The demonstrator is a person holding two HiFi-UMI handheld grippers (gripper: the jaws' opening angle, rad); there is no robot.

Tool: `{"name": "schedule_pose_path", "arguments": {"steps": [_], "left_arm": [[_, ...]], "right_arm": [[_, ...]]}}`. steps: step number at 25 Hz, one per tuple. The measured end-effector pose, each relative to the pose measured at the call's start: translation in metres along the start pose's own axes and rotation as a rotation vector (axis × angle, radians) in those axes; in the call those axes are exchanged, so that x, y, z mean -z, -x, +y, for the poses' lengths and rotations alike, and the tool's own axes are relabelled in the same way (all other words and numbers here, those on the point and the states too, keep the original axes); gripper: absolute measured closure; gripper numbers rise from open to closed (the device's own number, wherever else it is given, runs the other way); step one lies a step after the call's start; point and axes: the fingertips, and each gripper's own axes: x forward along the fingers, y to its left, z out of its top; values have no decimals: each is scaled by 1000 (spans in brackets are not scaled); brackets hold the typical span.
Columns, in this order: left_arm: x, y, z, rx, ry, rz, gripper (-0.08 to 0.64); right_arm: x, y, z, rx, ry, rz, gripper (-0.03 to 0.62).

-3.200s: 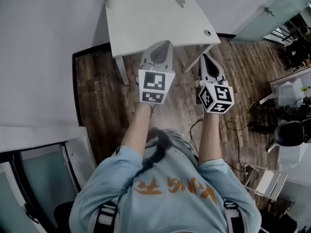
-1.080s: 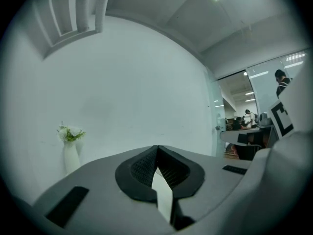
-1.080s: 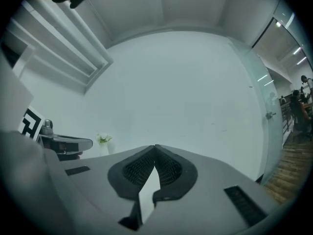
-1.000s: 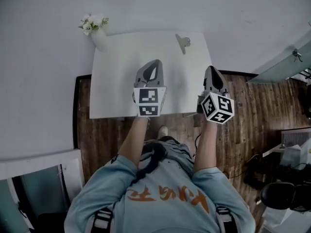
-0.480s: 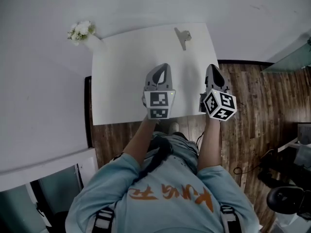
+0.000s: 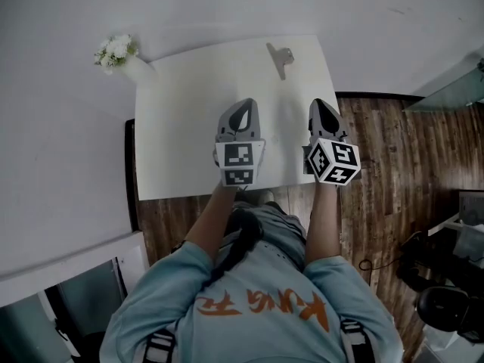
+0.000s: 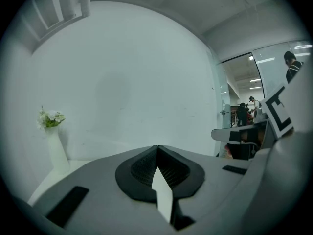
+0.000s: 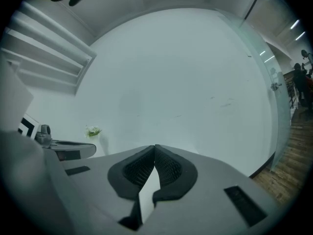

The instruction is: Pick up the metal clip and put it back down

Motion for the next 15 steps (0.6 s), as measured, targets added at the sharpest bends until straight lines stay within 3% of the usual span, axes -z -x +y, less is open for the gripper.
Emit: {"name": "schedule_pose_path", "arguments": {"steps": [7,15], "left_arm": [[8,-8,31,-35,33,17,543],[13,-31,49,-38,41,44,543]], "right_arm": [[7,-37,4,-30,8,32,580],[19,-85,5,-107,82,84,580]]}}
